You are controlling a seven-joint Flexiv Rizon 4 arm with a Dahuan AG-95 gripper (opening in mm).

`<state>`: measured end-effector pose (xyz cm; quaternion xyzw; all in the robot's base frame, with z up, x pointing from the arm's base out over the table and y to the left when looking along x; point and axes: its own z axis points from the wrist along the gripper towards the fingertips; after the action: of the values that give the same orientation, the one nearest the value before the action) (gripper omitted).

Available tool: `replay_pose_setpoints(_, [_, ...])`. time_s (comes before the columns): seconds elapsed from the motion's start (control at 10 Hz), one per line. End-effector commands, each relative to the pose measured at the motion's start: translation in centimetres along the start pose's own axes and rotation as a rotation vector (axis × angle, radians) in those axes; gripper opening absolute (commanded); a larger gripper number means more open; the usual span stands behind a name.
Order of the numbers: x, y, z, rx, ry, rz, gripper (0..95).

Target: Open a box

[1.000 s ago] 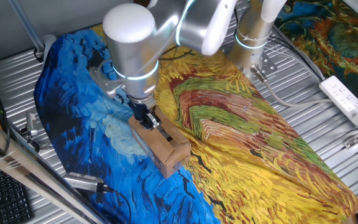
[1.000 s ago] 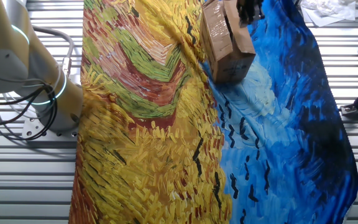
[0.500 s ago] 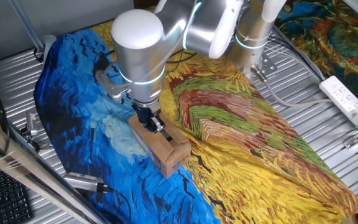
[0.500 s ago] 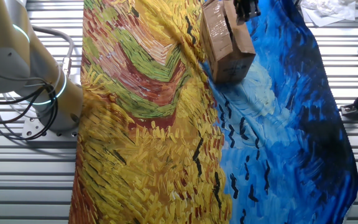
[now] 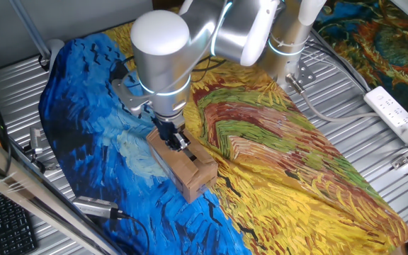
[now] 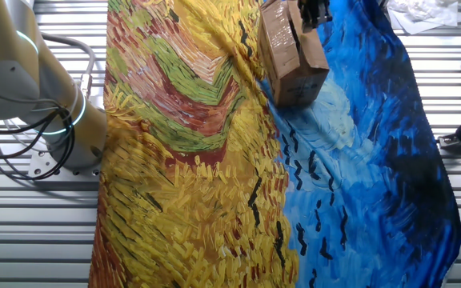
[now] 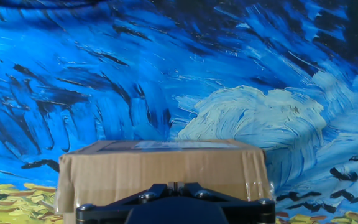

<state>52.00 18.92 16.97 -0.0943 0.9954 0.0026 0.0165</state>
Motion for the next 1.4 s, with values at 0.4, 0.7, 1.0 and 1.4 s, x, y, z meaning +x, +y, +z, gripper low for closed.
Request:
replay_pose_setpoints(0.4, [0.6, 0.0, 0.2, 0.003, 0.002, 0.003, 0.0])
replay_pose_setpoints(0.7, [1.1, -0.1, 0.4, 0.003, 0.003, 0.003, 0.0])
replay_pose_setpoints(1.0, [1.5, -0.3, 0.5, 0.001, 0.008, 0.003, 0.0])
replay_pose_setpoints(1.4, [2.0, -0.2, 0.2, 0.001, 0.021, 0.006, 0.0])
